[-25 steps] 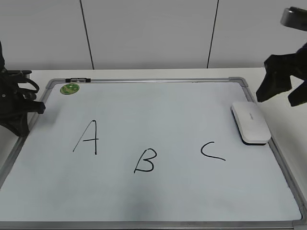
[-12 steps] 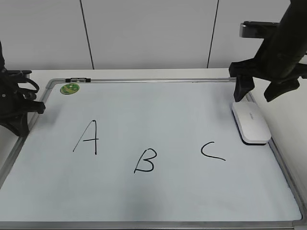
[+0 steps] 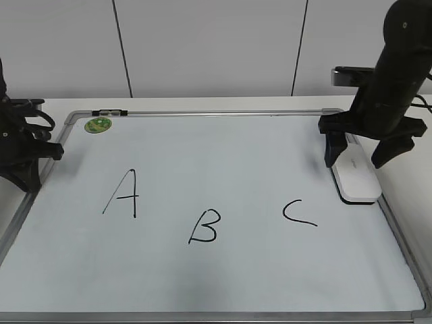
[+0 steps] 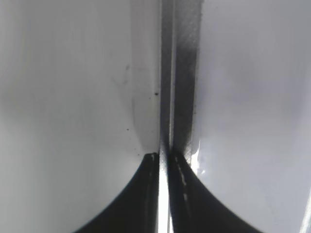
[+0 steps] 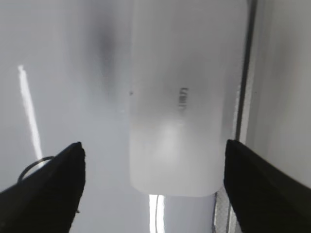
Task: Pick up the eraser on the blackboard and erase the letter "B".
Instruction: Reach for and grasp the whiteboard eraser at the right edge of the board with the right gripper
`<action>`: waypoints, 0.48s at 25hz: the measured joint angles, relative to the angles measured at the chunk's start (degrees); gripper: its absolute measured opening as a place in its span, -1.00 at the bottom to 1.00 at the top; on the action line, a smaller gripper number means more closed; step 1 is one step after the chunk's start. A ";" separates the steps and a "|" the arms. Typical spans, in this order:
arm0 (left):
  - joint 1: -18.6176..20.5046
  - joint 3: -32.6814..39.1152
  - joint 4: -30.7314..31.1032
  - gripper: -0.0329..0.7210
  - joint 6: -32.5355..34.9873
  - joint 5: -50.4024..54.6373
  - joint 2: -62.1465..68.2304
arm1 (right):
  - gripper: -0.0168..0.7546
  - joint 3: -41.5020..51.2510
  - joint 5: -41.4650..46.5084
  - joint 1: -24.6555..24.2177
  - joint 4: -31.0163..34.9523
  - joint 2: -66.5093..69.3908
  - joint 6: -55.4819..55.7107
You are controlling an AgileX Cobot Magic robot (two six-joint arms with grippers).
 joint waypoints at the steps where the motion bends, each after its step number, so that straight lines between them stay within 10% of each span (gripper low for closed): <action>1: 0.00 0.00 0.00 -0.85 0.00 0.00 0.00 | 0.78 0.00 0.00 -1.01 0.38 0.59 0.00; 12: 0.00 0.00 0.00 -0.85 0.00 0.00 0.00 | 0.78 -4.00 0.20 -4.14 2.96 5.00 -1.84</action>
